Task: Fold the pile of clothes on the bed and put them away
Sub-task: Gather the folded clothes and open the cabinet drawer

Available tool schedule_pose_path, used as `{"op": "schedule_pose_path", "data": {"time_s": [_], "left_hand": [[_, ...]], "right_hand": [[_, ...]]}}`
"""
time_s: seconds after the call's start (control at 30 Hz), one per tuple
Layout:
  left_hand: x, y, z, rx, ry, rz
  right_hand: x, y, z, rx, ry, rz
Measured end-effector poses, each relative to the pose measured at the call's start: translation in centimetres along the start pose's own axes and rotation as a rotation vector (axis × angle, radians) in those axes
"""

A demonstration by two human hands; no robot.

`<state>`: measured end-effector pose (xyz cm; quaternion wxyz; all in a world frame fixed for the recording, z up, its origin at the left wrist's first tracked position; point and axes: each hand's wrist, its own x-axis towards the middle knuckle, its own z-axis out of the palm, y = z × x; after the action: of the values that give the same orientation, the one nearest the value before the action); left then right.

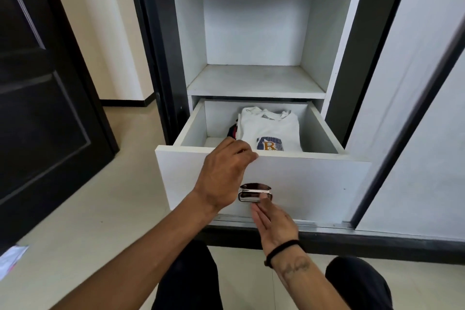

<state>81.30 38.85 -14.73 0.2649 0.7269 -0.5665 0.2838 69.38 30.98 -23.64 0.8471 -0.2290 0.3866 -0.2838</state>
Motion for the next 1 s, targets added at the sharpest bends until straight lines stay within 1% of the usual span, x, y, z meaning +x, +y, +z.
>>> {"op": "schedule_pose_path", "data": {"time_s": [0.17,0.27,0.37,0.43,0.53,0.67,0.77,0.9,0.97,1.0], "left_hand": [[2.5,-0.9,1.1,0.010,0.019,-0.092],[4.1,-1.6,2.0,0.046,0.017,-0.135],[5.8,-2.5,2.7,0.121,-0.047,-0.172],[7.2,-3.2,3.4,0.165,-0.082,-0.188],[9.1,-4.3,4.5,0.217,-0.138,-0.191],[11.0,-6.1,6.4,0.244,-0.133,-0.163],[12.7,-8.0,8.8,0.276,-0.102,-0.194],[15.0,-10.8,11.6,0.352,-0.004,-0.192],[16.3,-12.7,12.9,0.370,-0.064,-0.252],[16.9,-13.7,13.6,0.335,-0.111,-0.292]], "right_hand": [[2.7,0.1,2.2,0.053,-0.005,0.046],[4.5,-1.0,3.8,0.058,-0.056,0.050],[6.6,-1.8,5.4,0.123,-0.107,0.078],[8.5,-1.7,6.0,0.137,-0.127,0.004],[10.6,-1.8,7.2,0.088,-0.135,-0.121],[13.7,-2.4,9.7,-0.048,-0.032,-0.236],[16.6,-3.1,11.2,-0.099,-0.021,-0.272],[20.3,-4.6,13.3,-0.116,-0.035,-0.289],[22.6,-5.2,14.5,-0.119,-0.041,-0.309],[23.8,-5.6,15.0,-0.122,-0.041,-0.319]]}}
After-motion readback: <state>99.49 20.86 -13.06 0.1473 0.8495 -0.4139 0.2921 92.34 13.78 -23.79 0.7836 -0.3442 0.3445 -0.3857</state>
